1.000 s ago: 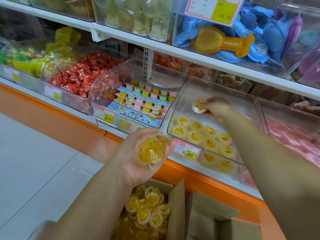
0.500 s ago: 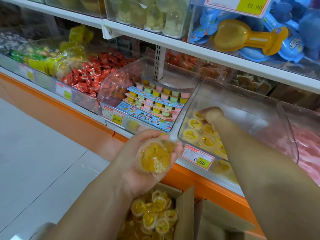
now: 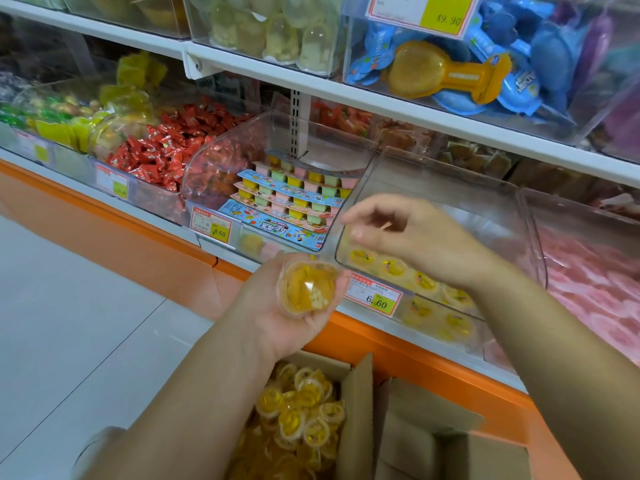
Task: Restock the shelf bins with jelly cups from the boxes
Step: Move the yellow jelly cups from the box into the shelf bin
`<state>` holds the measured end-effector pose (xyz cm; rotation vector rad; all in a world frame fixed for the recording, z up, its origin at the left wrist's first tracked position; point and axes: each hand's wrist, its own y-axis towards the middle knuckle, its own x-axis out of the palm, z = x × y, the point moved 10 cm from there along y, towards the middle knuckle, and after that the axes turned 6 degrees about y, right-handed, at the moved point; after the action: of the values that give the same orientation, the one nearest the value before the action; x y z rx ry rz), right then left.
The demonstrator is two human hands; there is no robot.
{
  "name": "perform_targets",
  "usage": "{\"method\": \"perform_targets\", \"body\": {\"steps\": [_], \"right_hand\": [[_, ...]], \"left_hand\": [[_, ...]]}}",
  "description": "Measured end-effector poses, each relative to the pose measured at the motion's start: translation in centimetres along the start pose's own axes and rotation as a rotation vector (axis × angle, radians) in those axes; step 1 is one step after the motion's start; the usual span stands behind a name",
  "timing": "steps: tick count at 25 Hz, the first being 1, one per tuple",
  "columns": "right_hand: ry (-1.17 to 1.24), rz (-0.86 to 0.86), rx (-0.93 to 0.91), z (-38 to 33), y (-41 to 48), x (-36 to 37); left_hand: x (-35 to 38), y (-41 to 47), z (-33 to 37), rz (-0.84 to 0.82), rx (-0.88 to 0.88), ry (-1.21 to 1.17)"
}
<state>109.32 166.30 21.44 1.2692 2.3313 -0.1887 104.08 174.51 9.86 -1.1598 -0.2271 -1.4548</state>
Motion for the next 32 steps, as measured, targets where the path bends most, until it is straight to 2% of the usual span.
{"method": "perform_targets", "body": {"steps": [1,2,4,6,7,8,12,15,17,18,19,22,23,27,30,32], "right_hand": [[-0.086,-0.07,-0.043,-1.3,-1.0,1.5],[-0.186,-0.119,-0.077,-2.1,-1.7,2.8],[-0.37,-0.144,-0.109,-2.0,-2.3,4.5],[-0.421,-0.12,-0.107,-1.3,-2.2,4.8],[-0.366,-0.114,-0.089,-0.8,-2.1,4.5],[-0.246,-0.12,-0.047,0.0,-1.9,4.2],[0.532,-0.082,0.131,2.9,-1.0,0.4],[0.928,0.138,0.308,8.0,1.3,-5.0],[1.087,0.346,0.42,12.5,3.0,-7.9],[1.057,0.459,0.45,14.8,3.7,-9.1],[0.929,0.559,0.47,16.7,4.4,-10.5],[0.234,0.657,0.52,19.8,6.3,-14.0],[0.085,0.671,0.563,20.6,6.5,-14.5],[-0.014,0.68,0.713,24.0,6.3,-14.2],[-0.297,0.578,0.817,25.3,6.1,-13.6],[-0.384,0.539,0.843,25.2,5.8,-13.2]], "left_hand": [[0.8,-0.2,-0.4,-0.036,-0.021,-0.089],[0.8,-0.2,-0.2,-0.045,0.047,-0.087],[0.4,-0.1,-0.3,0.02,0.017,-0.177],[-0.2,-0.1,-0.6,0.125,0.015,-0.08],[-0.5,0.0,-0.8,0.15,0.014,-0.074],[-0.6,0.0,-0.8,0.167,0.015,-0.108],[-1.4,-0.5,0.7,0.247,0.106,-0.156],[-1.4,-0.9,1.6,0.227,0.155,-0.133],[-1.2,-1.0,1.8,0.214,0.15,-0.106],[-1.2,-1.0,1.9,0.205,0.15,-0.103],[-1.1,-1.1,1.9,0.191,0.149,-0.109],[-1.1,-0.9,2.0,0.161,0.152,-0.108],[-1.0,-0.9,2.0,0.158,0.153,-0.104],[-1.3,-1.0,2.2,0.189,0.161,-0.074],[-1.3,-0.9,2.4,0.188,0.173,-0.035],[-1.1,-0.9,2.4,0.178,0.178,-0.021]]}}
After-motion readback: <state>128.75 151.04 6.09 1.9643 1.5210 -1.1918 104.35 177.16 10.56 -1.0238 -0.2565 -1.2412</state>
